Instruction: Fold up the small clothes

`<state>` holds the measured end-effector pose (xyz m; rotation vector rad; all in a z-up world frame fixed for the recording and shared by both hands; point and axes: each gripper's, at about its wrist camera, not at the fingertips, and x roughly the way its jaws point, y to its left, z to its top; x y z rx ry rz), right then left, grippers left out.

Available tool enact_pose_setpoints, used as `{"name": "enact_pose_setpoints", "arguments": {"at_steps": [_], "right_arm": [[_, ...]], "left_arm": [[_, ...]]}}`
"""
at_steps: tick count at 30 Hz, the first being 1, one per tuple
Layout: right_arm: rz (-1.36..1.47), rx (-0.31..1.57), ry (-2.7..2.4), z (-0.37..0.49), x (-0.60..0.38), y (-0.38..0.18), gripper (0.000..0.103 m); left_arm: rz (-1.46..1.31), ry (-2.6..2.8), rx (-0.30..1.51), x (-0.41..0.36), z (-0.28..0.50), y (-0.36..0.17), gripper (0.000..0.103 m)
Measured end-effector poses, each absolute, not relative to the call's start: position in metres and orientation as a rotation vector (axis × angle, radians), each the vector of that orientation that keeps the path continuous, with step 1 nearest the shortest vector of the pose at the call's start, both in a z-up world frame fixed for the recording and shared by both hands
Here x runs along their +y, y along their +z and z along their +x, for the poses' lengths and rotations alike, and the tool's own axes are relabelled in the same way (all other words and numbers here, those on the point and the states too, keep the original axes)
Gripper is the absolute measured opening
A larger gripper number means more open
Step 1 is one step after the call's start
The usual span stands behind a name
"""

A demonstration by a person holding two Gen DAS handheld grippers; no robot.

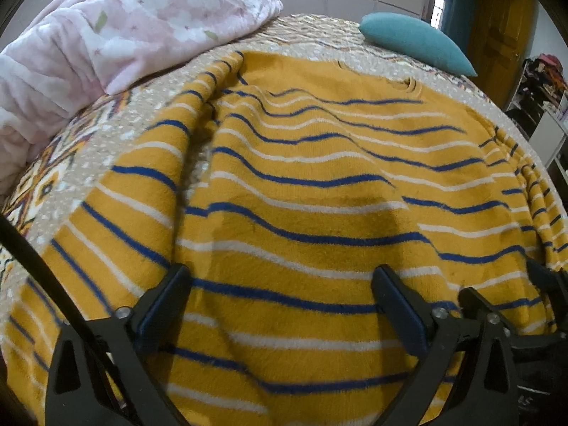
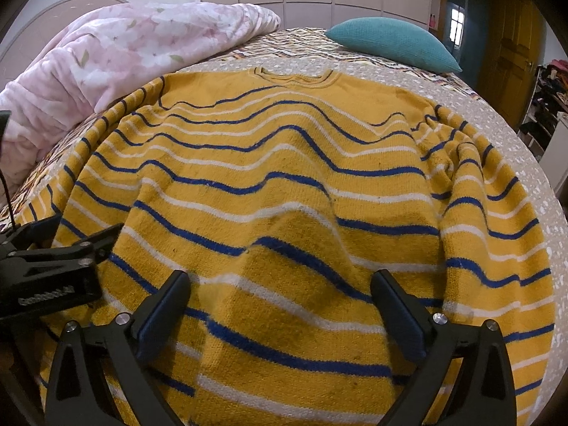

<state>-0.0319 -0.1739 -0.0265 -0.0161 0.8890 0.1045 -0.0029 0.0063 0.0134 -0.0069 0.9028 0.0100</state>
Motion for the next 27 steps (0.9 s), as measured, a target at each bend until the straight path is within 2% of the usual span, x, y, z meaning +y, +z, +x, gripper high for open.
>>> {"name": "enact_pose_setpoints", "arguments": {"at_steps": [8, 20, 21, 23, 24, 25, 27], "right_arm": [[-0.015, 0.902, 0.108, -0.031, -0.172, -0.026, 0.103], [-0.011, 0.928, 0.142, -0.032, -0.172, -0.023, 0.103], [-0.022, 0.931, 0.141, -0.032, -0.171, -0.022, 0.101], [-0.022, 0.935, 0.142, -0.035, -0.172, -0.013, 0.086], [0.009, 0.928, 0.162, -0.039, -0.176, -0.004, 0.073], [0.059, 0.917, 0.196, -0.044, -0.182, 0.006, 0.068], [0.155, 0.856, 0.246, -0.060, -0.199, 0.034, 0.068]], "left_arm": [[-0.035, 0.033, 0.685, 0.013, -0.071, 0.074, 0.097], [-0.072, -0.088, 0.752, -0.004, -0.107, 0.097, 0.099], [-0.058, -0.090, 0.750, -0.005, -0.109, 0.098, 0.099], [-0.043, -0.090, 0.753, -0.004, -0.113, 0.098, 0.099], [-0.043, -0.086, 0.753, -0.003, -0.114, 0.098, 0.099], [-0.055, -0.083, 0.754, 0.001, -0.115, 0.099, 0.099], [-0.085, -0.082, 0.761, 0.008, -0.117, 0.100, 0.099]]}}
